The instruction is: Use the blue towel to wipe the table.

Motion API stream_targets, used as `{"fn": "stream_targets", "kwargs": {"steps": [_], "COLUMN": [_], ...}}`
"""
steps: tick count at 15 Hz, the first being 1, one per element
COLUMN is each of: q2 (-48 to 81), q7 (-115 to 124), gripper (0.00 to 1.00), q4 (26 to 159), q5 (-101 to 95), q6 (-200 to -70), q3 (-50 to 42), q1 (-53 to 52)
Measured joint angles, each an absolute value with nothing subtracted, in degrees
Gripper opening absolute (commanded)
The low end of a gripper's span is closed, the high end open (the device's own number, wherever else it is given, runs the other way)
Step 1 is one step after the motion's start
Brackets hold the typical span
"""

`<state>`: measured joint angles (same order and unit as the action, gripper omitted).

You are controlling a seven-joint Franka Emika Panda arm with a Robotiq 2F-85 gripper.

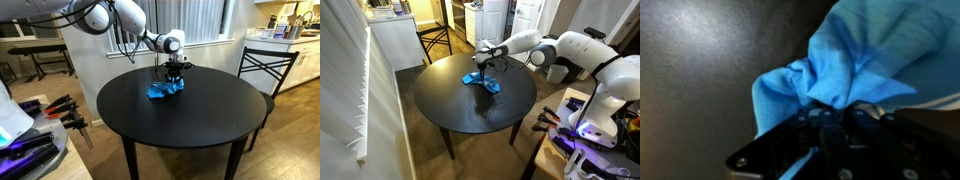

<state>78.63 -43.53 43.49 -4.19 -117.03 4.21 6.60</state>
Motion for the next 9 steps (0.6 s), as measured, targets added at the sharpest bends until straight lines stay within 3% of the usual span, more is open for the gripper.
{"fn": "stream_targets", "kwargs": {"steps": [9], "q2": [78.54], "q7": [-37.95], "gripper": [0.05], "q4": [42.87], "q5": [-4.14], "q6": [-112.08], "q3": [4.90], "q1": [-3.54]}}
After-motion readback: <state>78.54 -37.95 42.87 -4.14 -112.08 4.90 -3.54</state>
